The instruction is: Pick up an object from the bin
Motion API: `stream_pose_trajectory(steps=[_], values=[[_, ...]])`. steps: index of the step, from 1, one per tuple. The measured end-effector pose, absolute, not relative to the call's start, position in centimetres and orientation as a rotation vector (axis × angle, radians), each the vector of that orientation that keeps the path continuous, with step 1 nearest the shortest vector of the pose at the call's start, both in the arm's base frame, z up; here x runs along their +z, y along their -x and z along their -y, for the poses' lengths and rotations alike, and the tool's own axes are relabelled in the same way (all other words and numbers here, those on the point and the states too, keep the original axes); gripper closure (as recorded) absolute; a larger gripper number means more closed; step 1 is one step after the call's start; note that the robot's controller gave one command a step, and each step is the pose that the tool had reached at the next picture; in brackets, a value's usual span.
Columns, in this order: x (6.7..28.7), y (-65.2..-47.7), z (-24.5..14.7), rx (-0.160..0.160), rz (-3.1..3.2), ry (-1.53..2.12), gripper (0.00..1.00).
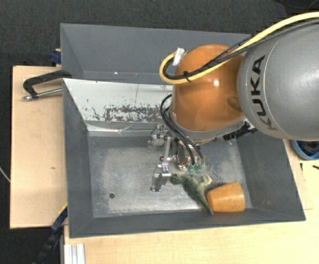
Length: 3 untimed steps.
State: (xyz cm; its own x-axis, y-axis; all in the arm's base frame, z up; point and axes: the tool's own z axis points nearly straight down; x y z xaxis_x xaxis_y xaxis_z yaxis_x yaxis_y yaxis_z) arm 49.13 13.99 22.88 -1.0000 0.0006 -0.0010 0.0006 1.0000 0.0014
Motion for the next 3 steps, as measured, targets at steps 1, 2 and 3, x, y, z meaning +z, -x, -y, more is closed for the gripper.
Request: stream_pose_trajectory(steps=[1,2,3], values=[[12.7,-53.3,-6.9,-0.004,-3.146,0.054,0.0],[8.4,-54.4,1.4,0.0,-3.117,0.4,0.0],[8.2,-58.0,6.5,-0.004,-3.038,0.764,0.0]])
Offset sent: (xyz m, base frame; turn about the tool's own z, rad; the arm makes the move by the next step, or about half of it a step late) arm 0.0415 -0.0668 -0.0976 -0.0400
